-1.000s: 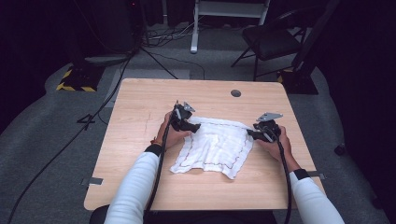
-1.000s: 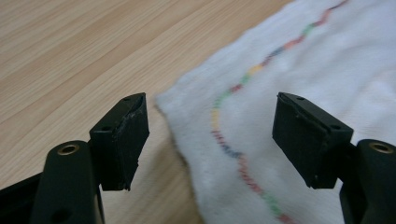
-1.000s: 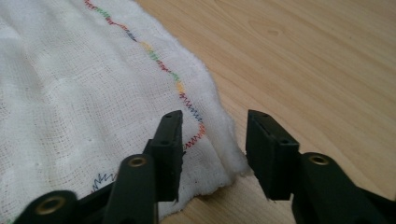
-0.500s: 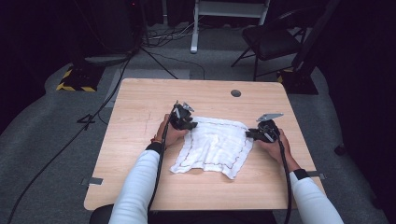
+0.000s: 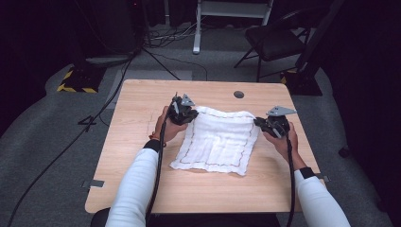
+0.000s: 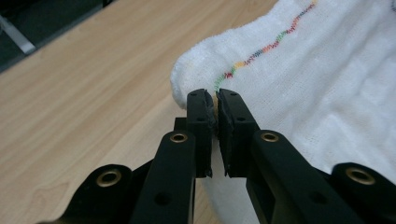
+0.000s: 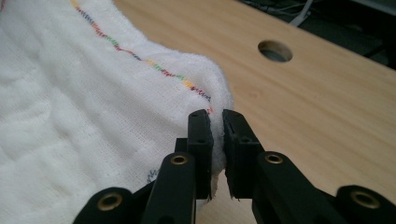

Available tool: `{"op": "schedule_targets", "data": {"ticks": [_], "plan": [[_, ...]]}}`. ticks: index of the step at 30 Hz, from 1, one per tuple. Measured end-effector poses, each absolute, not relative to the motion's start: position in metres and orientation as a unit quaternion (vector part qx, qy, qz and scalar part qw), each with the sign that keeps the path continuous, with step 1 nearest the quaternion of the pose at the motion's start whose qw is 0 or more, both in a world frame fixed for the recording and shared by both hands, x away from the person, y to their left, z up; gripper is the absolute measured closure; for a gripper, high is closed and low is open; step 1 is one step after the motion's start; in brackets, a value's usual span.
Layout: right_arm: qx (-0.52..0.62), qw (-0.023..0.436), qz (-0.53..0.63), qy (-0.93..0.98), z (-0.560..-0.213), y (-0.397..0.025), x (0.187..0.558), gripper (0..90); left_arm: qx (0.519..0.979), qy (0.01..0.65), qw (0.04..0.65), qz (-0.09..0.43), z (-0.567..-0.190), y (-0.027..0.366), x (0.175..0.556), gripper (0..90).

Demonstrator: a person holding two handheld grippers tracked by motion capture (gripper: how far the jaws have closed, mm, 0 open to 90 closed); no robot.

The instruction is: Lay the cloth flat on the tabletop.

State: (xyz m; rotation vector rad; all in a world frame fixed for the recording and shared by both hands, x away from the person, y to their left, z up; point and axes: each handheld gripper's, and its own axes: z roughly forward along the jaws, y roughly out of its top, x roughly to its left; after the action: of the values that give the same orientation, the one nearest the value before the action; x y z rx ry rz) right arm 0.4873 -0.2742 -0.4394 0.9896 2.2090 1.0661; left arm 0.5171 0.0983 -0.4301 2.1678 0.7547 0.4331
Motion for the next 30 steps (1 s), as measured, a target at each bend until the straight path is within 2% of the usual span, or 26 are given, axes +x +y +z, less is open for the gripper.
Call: {"op": "schedule_targets", "data": {"ticks": [7,21,30], "plan": [[0.352,0.272,0.419,0.791,-0.400,-0.271,0.493,82.3,0.835,0.289,0.428,0.189,-0.401,0.108,0.512,83.4],[0.338,0.302,0.433,0.779,-0.369,-0.260,0.502,82.3,0.803,0.287,0.461,0.245,-0.367,0.117,0.505,83.5],[0.343,0.321,0.412,0.781,-0.365,-0.246,0.523,82.0,0.805,0.311,0.418,0.283,-0.377,0.108,0.523,83.2]]}}
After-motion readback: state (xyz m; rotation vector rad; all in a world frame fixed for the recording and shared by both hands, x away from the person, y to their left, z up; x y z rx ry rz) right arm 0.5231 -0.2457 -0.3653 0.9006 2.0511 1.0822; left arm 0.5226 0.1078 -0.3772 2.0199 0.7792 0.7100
